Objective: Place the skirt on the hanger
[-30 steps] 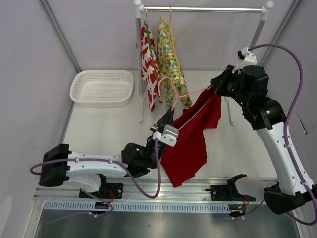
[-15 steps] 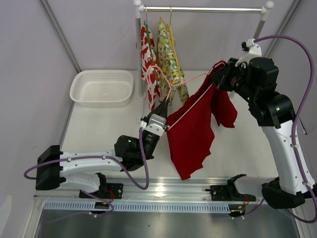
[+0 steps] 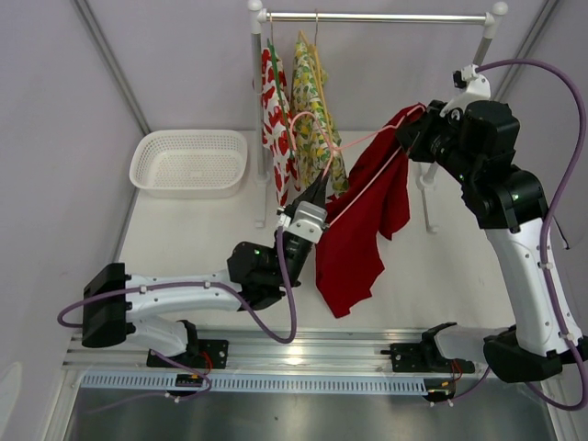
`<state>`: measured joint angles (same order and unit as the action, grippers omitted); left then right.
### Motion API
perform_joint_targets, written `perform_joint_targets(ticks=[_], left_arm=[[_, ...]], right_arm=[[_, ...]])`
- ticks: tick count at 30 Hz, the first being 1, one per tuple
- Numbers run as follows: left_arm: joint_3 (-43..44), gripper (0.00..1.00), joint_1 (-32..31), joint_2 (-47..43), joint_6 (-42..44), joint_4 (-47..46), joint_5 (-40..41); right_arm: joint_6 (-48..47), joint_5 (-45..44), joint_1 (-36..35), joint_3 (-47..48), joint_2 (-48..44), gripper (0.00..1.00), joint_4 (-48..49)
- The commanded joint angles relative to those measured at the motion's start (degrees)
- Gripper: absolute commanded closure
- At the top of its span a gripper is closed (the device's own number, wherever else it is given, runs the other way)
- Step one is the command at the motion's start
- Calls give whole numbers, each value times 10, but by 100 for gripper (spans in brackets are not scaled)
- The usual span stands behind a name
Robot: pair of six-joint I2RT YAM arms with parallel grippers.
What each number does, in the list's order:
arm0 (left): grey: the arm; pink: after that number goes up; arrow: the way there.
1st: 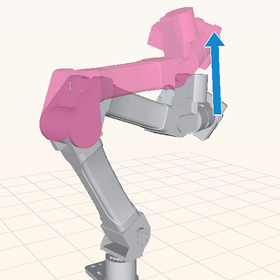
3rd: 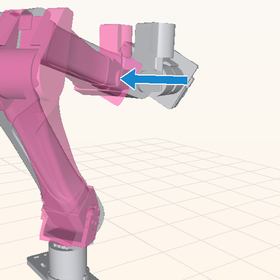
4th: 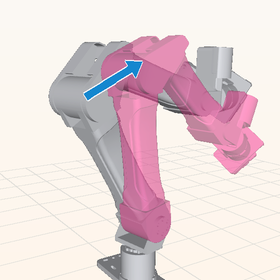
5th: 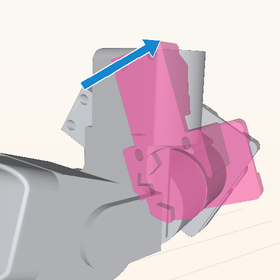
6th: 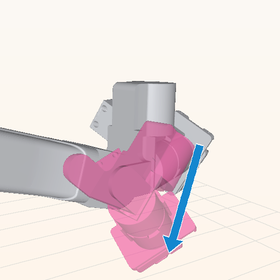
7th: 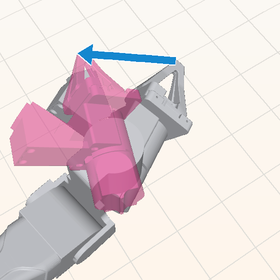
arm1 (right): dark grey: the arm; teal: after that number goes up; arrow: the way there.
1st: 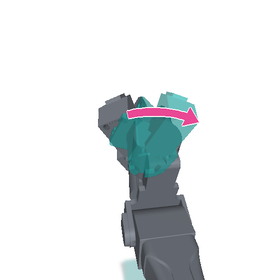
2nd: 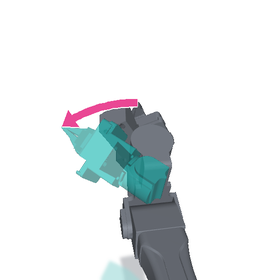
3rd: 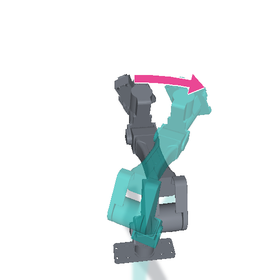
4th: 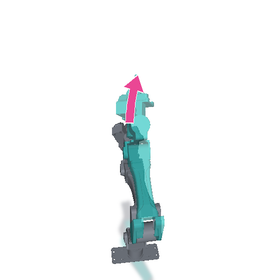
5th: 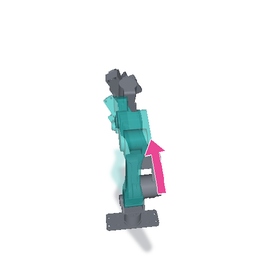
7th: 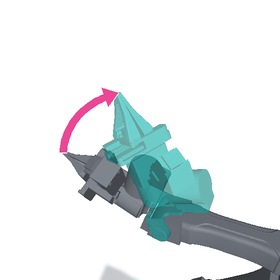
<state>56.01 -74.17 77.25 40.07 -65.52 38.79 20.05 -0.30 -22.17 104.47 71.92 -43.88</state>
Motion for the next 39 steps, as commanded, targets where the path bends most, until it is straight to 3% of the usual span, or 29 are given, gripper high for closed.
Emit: perform_joint_targets(ticks=[1,6,17,26,30,39], left_arm=[[74,100,17,8,-14,-80,-69],[75,100,17,13,-18,-46,-85],[80,100,8,35,6,38,-121],[15,100,-19,14,60,58,-158],[-6,100,-19,-1,33,93,-169],[-21,100,-8,-24,-25,58,-173]], right_arm=[[-2,83,-24,4,-12,100,-87],[-5,122,34,71,12,100,-99],[2,143,42,119,52,100,-100],[2,131,56,80,59,100,-87],[2,122,67,72,56,100,-80],[2,134,78,6,24,100,-67]])
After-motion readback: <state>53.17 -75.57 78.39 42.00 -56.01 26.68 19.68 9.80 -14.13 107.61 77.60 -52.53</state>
